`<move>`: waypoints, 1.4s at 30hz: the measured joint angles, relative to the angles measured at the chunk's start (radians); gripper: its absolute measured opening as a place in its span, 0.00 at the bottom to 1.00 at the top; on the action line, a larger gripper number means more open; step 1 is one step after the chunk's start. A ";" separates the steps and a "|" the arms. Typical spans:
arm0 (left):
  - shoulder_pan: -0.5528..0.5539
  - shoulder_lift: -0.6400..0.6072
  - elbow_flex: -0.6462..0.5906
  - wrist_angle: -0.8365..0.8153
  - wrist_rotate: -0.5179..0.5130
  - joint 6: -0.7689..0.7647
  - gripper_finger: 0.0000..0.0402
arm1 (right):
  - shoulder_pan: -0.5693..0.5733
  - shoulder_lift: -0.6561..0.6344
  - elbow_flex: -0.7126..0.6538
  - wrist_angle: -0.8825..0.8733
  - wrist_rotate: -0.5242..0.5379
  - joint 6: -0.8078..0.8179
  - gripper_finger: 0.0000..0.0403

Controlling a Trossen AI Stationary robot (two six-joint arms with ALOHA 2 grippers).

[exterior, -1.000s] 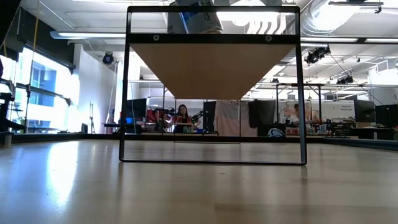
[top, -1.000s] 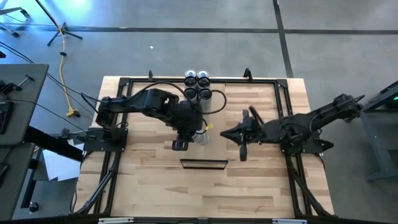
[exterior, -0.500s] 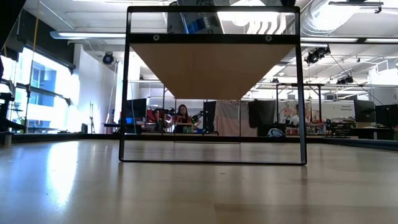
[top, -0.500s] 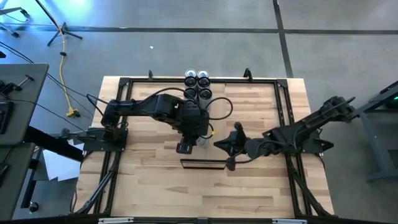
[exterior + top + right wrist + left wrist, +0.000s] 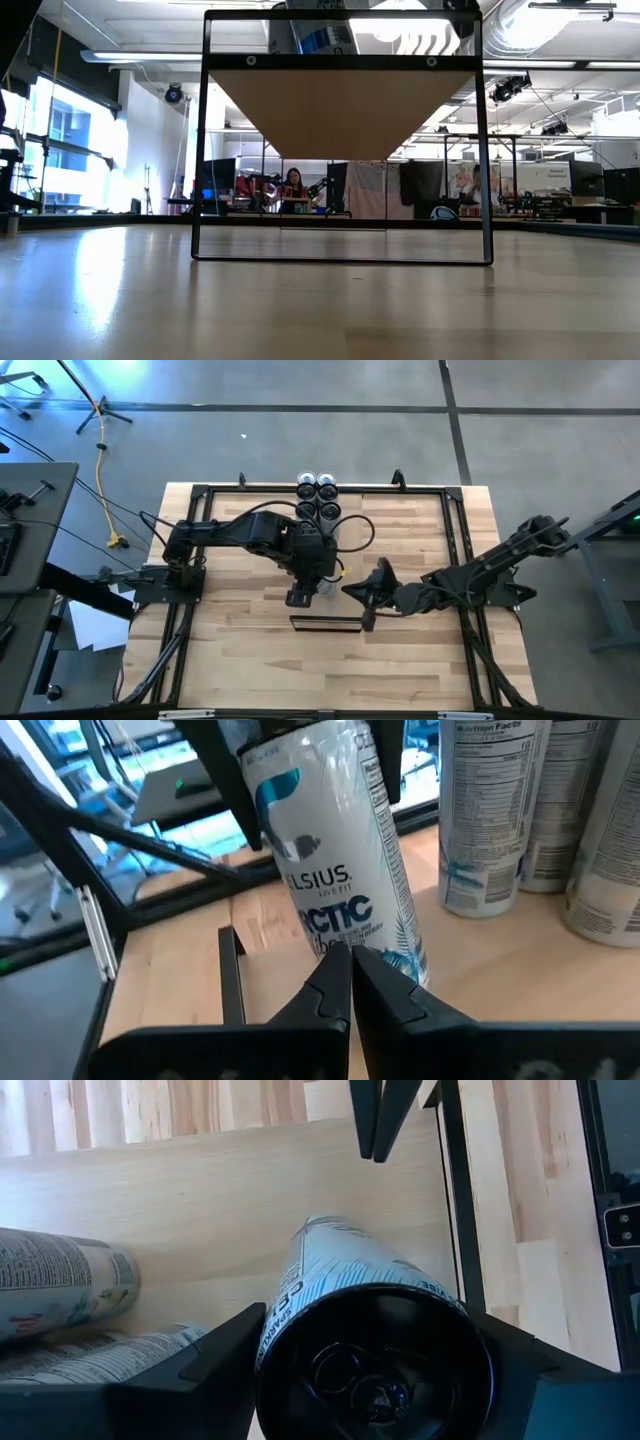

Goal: Place canned beverage on shelf
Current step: Put the white blue soda can on the shelf aligned with the other white blue soda can

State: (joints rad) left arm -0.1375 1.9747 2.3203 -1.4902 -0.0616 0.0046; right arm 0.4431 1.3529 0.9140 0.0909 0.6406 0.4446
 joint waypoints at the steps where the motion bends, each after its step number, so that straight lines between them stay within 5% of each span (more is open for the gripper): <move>1: 0.000 0.000 0.000 0.000 0.002 0.000 0.63 | 0.000 0.000 -0.012 0.028 0.003 0.000 0.00; 16: 0.000 0.000 0.000 0.013 0.024 0.006 0.64 | -0.040 0.109 -0.048 0.265 -0.047 -0.026 0.00; 31: 0.000 -0.009 0.036 -0.013 0.024 0.019 0.93 | -0.040 0.093 -0.047 0.251 -0.046 -0.087 0.00; 42: 0.000 -0.134 0.035 -0.015 0.003 -0.006 0.96 | -0.057 0.017 -0.047 0.214 -0.047 -0.158 0.00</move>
State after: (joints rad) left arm -0.1375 1.8404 2.3550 -1.5049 -0.0588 -0.0011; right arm 0.3862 1.3699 0.8673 0.3046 0.5940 0.2864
